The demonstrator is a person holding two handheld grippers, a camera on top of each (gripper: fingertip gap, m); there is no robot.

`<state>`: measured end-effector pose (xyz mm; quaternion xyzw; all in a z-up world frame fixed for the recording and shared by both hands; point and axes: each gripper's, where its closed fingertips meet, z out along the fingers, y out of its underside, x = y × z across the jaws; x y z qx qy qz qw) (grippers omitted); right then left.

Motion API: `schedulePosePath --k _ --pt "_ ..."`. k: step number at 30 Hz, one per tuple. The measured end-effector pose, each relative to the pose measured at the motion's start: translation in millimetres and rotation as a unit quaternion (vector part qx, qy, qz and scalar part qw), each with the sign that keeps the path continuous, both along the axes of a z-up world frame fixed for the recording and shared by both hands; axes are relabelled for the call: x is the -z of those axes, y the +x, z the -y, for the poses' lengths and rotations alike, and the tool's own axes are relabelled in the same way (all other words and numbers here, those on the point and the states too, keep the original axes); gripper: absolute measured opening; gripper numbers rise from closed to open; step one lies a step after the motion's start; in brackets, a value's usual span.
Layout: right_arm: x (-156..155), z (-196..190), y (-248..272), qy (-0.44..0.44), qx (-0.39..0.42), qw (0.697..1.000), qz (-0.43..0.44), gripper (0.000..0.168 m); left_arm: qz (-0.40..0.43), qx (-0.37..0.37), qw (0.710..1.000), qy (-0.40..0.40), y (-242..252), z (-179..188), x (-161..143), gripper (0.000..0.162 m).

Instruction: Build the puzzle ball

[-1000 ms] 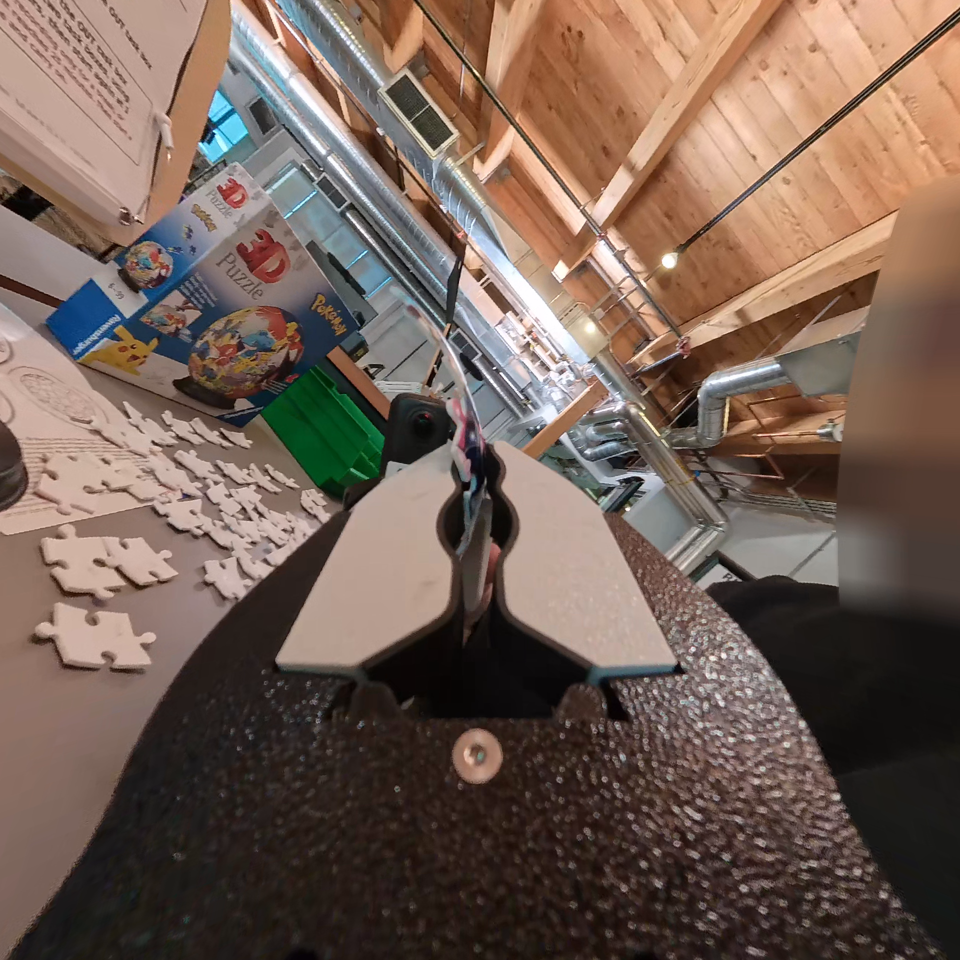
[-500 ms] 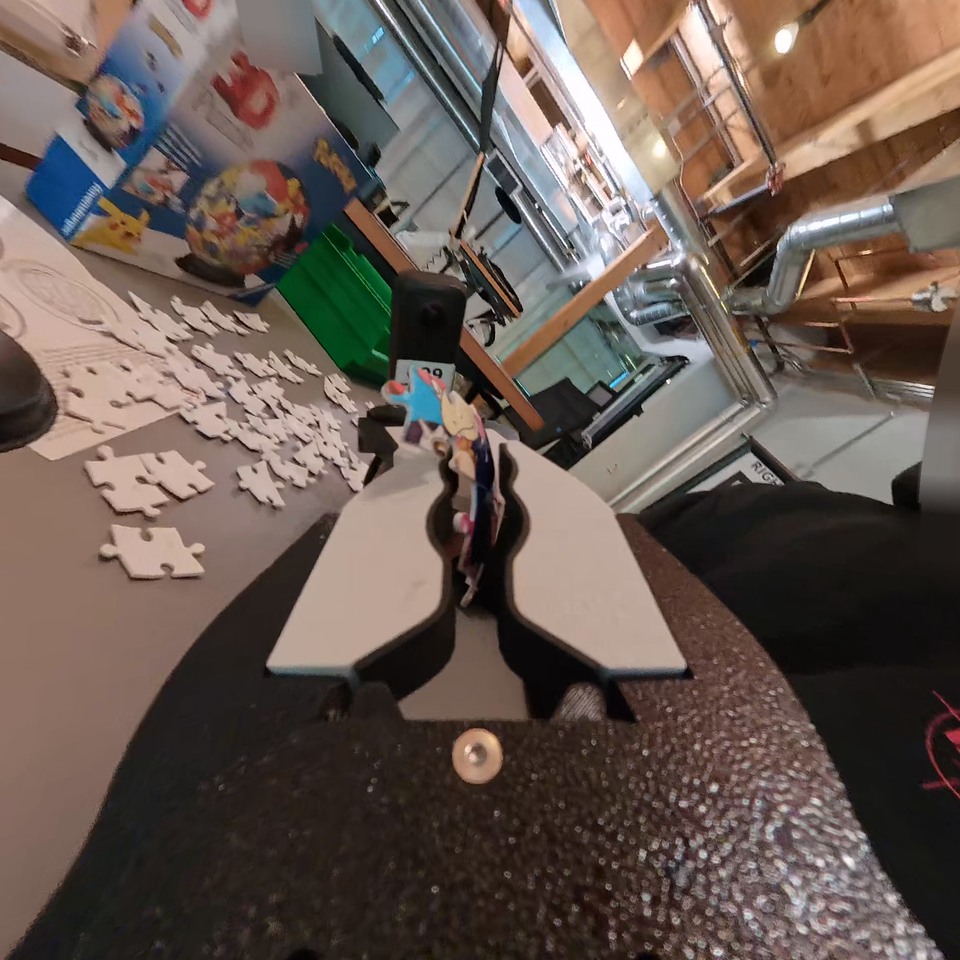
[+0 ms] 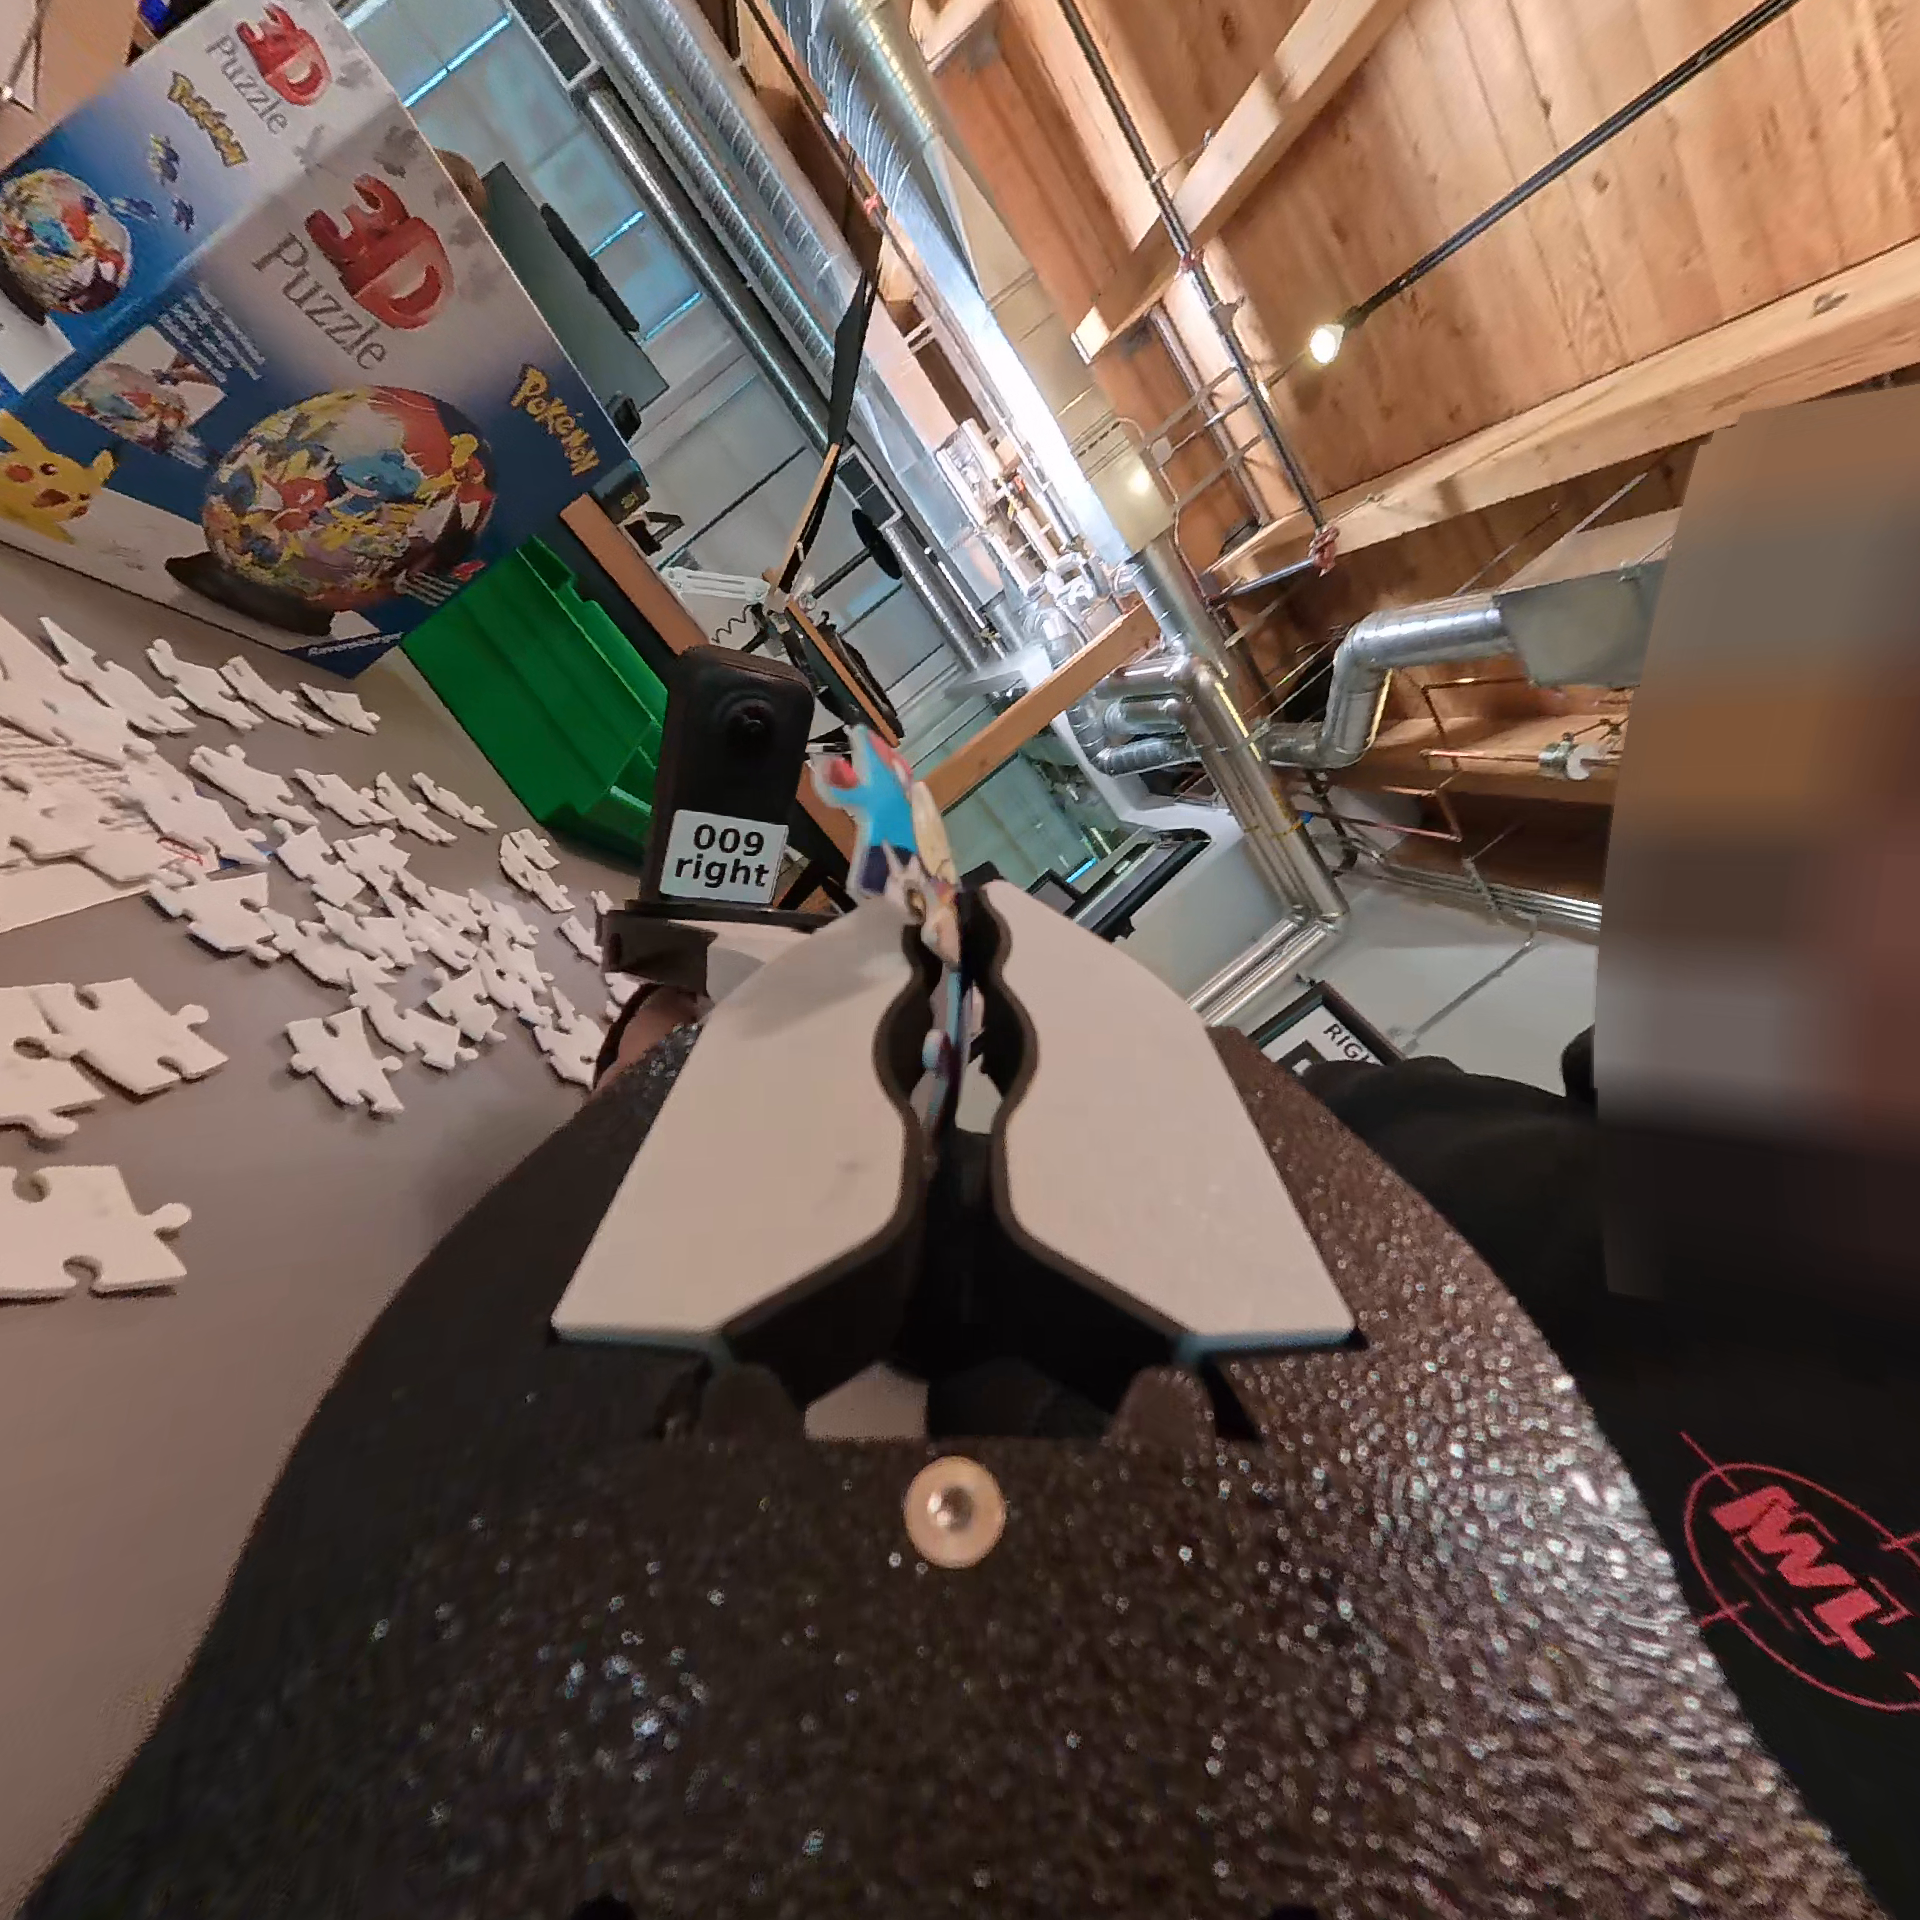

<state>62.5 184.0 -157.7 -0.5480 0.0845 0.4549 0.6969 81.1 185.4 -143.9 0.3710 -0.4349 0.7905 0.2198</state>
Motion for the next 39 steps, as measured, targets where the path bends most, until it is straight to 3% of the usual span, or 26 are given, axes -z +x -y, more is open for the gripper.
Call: schedulePosePath --k 7,9,16,22,31,35,39 --pt "0 -2 0 -0.003 -0.005 1.0 -0.02 0.003 -0.004 -0.002 1.0 -0.017 1 -4 0 0.005" --pt "1 -3 1 -0.005 0.001 1.0 -0.023 0.003 -0.008 -0.012 1.0 -0.01 3 -9 2 0.014" --pt "3 -4 17 -0.003 0.058 0.997 -0.057 0.003 -0.02 -0.041 0.993 0.108 -4 -23 29 0.029" --pt "5 -10 20 0.002 0.078 0.993 -0.094 0.003 -0.014 -0.041 0.995 0.089 -10 -22 33 0.013" --pt "1 -11 24 0.03 0.09 0.984 -0.154 0.003 0.043 -0.06 0.992 0.101 -13 -10 31 0.007" --pt "0 -12 25 0.038 0.087 0.981 -0.171 0.002 0.047 -0.07 0.988 0.133 -10 -5 40 0.016" --pt "1 -13 22 0.033 0.088 0.982 -0.165 0.003 0.074 -0.082 0.986 0.124 -11 -4 34 0.006"
